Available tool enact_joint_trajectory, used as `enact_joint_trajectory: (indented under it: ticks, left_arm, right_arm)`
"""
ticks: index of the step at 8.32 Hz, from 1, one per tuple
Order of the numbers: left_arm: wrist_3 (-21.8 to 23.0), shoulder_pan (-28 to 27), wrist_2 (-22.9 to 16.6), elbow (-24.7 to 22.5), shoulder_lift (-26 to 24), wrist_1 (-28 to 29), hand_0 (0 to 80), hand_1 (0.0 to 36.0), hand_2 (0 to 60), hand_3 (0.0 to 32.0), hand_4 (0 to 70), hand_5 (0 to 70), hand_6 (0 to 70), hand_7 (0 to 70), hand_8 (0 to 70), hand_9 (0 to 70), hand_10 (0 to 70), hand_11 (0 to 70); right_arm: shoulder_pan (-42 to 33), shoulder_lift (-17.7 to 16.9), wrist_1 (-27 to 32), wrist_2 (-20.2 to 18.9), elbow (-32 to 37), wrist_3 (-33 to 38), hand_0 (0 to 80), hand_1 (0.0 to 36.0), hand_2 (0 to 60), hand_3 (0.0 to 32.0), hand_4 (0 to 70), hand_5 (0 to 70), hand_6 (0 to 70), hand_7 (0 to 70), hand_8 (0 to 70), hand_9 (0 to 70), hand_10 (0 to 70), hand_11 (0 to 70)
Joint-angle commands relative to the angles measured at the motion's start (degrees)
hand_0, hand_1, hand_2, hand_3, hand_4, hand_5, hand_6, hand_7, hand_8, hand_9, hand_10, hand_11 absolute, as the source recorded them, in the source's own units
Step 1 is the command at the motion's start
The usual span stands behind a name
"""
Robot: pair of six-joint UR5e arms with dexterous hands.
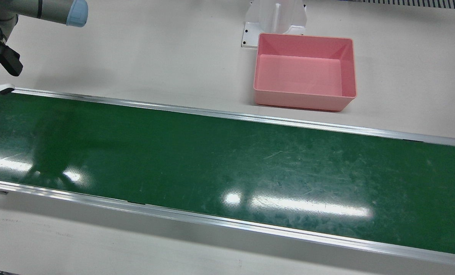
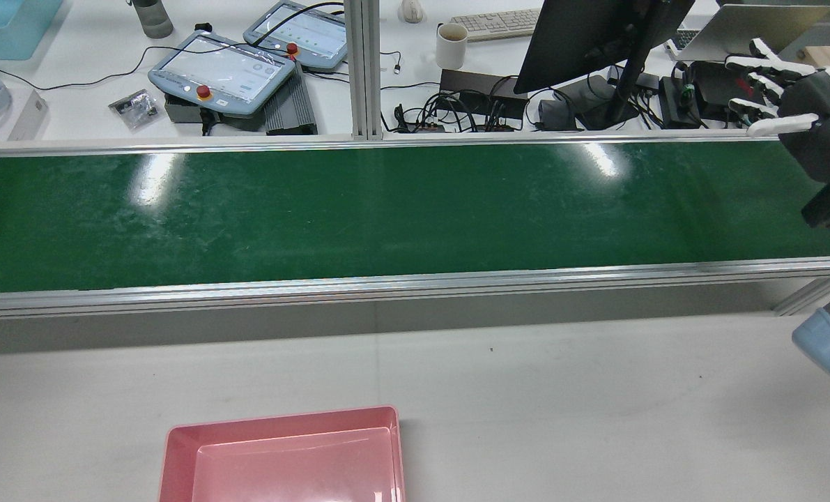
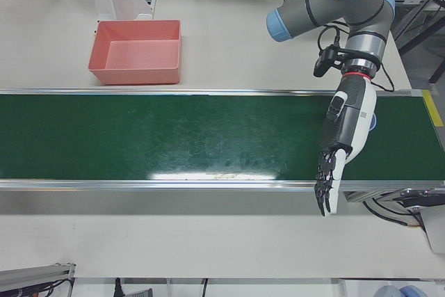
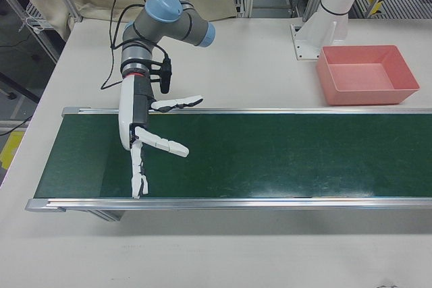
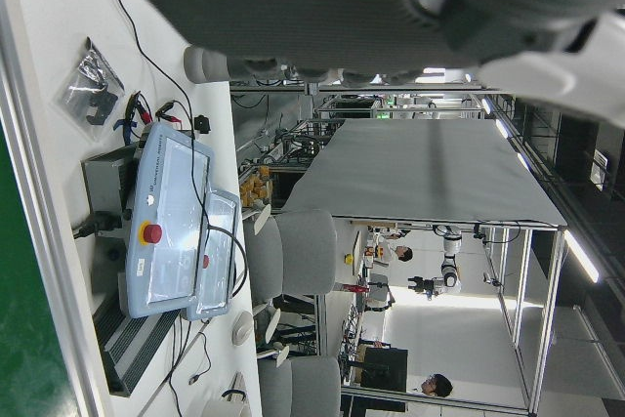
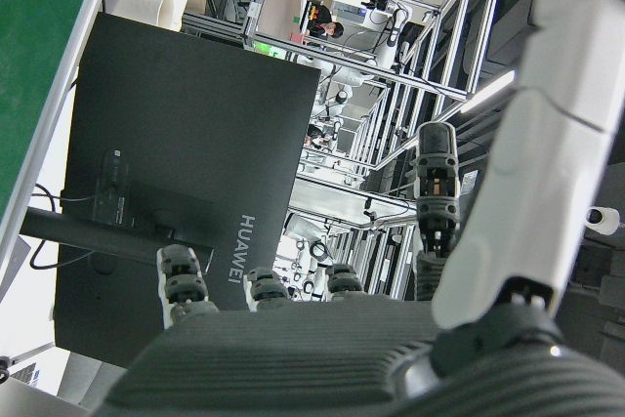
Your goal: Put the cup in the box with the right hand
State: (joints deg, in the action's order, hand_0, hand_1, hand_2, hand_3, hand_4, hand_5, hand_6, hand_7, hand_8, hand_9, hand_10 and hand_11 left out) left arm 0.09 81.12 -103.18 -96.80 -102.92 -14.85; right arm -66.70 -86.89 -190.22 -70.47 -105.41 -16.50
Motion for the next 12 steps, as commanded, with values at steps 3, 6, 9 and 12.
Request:
enact_joint_trajectory:
  ticks: [3, 6, 9, 12]
  left_arm:
    - [0.0, 0.0, 0.0, 0.0, 0.0, 0.0, 0.0, 0.0, 0.0, 0.0, 0.0, 0.0, 0.0, 0.0, 0.0, 0.0, 0.0, 0.0]
    - [0.0, 0.0, 0.0, 0.0, 0.1, 0.0, 0.0, 0.0, 0.0, 0.0, 0.0, 0.0, 0.0, 0.0, 0.0, 0.0, 0.0, 0.0]
    - [0.0, 0.0, 0.0, 0.0, 0.0, 0.0, 0.0, 0.0, 0.0, 0.0, 0.0, 0.0, 0.0, 0.0, 0.0, 0.0, 0.0, 0.0]
    - [0.0, 0.0, 0.0, 0.0, 0.1, 0.0, 0.0, 0.0, 0.0, 0.0, 0.0, 0.0, 0.0, 0.0, 0.0, 0.0, 0.0, 0.0]
  right_arm:
    - [-0.9, 1.6, -0.2, 0.1, 0.5, 0.0, 52.6, 5.6, 0.0, 0.0, 34.9, 3.8, 4.4, 9.3, 2.3, 6.0, 7.5, 11.9]
    - [-0.8, 1.8, -0.2, 0.2, 0.7, 0.1, 52.0, 7.1, 0.0, 0.0, 38.2, 3.5, 4.2, 8.8, 1.2, 4.3, 7.0, 11.3]
    - [-0.6, 1.8, -0.2, 0.2, 0.9, 0.0, 51.6, 7.4, 0.0, 0.0, 39.4, 3.4, 4.2, 9.2, 0.9, 3.9, 6.9, 10.9]
    - [-0.7, 1.7, -0.2, 0.2, 1.0, 0.0, 50.9, 6.7, 0.0, 0.0, 40.2, 3.2, 4.1, 8.9, 1.1, 4.2, 7.2, 11.5]
